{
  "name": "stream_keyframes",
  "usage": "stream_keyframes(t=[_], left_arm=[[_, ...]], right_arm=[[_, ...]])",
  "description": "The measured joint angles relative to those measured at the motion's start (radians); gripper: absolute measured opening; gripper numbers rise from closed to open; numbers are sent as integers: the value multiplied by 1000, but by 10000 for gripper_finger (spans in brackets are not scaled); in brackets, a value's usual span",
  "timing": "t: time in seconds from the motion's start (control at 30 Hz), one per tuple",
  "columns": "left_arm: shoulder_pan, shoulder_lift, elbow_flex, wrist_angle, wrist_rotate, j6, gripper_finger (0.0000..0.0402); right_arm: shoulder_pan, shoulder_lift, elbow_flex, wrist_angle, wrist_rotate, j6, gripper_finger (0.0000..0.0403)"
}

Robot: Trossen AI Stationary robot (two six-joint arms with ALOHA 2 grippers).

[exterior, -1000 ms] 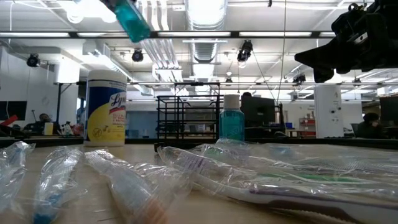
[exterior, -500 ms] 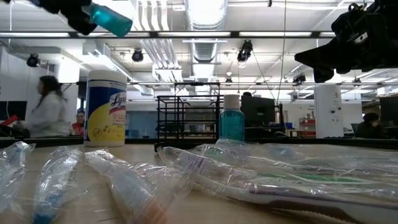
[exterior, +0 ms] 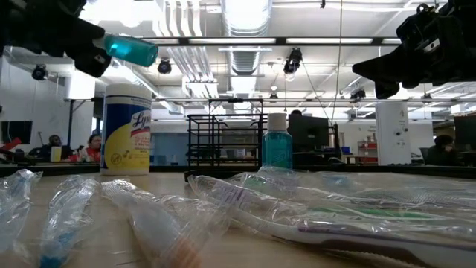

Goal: Pick & Place toothbrushing station
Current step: Put the left blue mouthwash into the wire organizer

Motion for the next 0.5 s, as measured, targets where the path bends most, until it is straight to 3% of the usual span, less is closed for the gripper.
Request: stream_keyframes(t=[0.3, 0.5], left_arm=[[0, -13, -30, 18, 1, 1, 98], [9, 15, 70, -25, -77, 9, 98]], right_arm=[[0, 0, 0, 0, 0, -2, 8], [0, 1, 0, 1, 0, -7, 8]])
